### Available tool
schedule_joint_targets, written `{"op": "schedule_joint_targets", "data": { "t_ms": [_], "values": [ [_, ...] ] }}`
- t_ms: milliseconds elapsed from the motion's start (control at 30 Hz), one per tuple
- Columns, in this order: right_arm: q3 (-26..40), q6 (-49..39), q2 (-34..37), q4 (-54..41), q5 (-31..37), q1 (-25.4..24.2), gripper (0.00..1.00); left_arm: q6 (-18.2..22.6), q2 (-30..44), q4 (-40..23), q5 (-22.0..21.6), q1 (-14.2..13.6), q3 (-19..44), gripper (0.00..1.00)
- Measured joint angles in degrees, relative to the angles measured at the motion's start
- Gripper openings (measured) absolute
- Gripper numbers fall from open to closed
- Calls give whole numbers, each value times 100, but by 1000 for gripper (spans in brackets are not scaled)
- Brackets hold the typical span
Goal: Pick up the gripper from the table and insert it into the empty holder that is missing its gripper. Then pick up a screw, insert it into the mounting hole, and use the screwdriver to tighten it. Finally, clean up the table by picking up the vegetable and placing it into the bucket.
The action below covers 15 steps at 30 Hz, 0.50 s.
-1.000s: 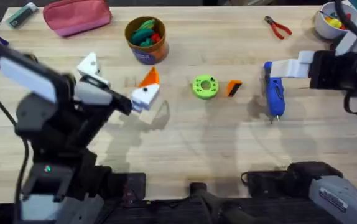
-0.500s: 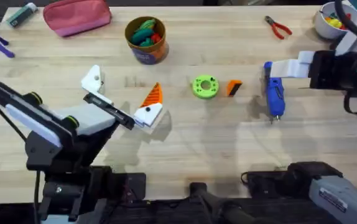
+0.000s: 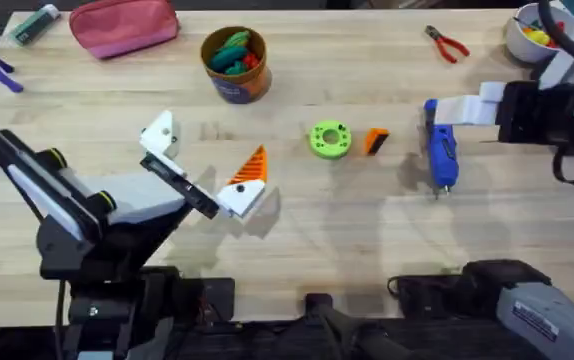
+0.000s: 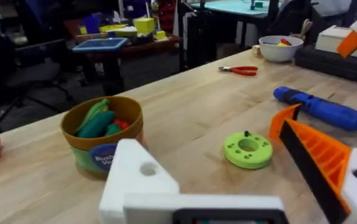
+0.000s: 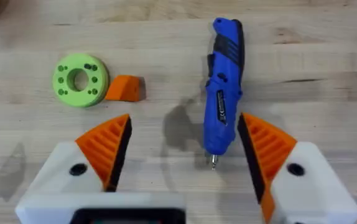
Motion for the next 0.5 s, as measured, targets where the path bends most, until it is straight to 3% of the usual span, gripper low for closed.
{"op": "schedule_joint_targets", "data": {
  "t_ms": [200, 500],
  "values": [
    [0, 0, -1, 0, 0, 2, 994, -105, -1, 8, 340, 0, 0, 987],
    [0, 0, -1, 0, 0, 2, 994, -634, -1, -310, 1292, 0, 0, 987]
  ]
}}
